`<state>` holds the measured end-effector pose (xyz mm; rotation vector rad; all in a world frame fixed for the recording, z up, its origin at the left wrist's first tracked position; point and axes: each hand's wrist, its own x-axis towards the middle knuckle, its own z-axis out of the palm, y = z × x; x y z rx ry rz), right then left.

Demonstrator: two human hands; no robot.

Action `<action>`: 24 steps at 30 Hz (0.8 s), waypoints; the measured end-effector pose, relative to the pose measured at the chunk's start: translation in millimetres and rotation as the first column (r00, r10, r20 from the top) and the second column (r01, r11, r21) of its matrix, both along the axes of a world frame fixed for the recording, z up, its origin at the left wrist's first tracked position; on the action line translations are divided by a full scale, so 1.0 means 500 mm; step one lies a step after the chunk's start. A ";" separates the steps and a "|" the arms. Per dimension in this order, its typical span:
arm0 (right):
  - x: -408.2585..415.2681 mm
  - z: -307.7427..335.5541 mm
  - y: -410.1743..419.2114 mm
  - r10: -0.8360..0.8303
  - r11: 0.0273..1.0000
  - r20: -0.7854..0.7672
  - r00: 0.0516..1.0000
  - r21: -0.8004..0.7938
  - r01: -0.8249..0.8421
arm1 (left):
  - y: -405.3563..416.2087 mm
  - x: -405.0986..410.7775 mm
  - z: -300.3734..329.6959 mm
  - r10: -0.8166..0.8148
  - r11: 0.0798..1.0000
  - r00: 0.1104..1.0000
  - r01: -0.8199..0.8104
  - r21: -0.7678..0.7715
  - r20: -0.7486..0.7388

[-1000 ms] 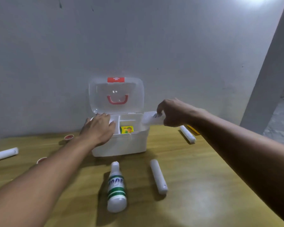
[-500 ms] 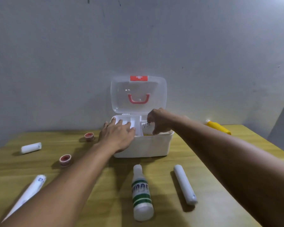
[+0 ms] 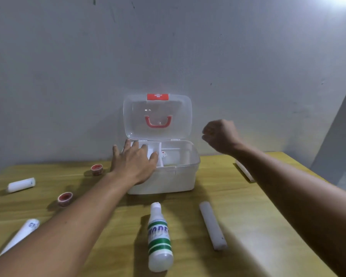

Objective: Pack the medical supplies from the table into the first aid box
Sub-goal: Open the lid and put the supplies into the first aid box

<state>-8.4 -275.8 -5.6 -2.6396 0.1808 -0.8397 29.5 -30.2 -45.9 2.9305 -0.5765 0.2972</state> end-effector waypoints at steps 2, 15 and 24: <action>-0.018 -0.015 -0.069 -0.128 0.992 -0.090 0.988 -0.020 0.127 | -0.028 -0.016 0.005 -0.090 0.995 0.994 0.093 -0.033 0.068; -0.086 -0.131 -0.252 -0.443 0.888 -0.419 0.792 -0.086 0.451 | -0.199 -0.073 0.004 -0.396 0.918 0.918 0.396 0.018 -0.016; -0.072 -0.108 -0.201 -0.509 0.784 -0.215 0.833 0.283 0.552 | -0.195 -0.069 0.006 -0.416 0.907 0.909 0.413 -0.082 -0.020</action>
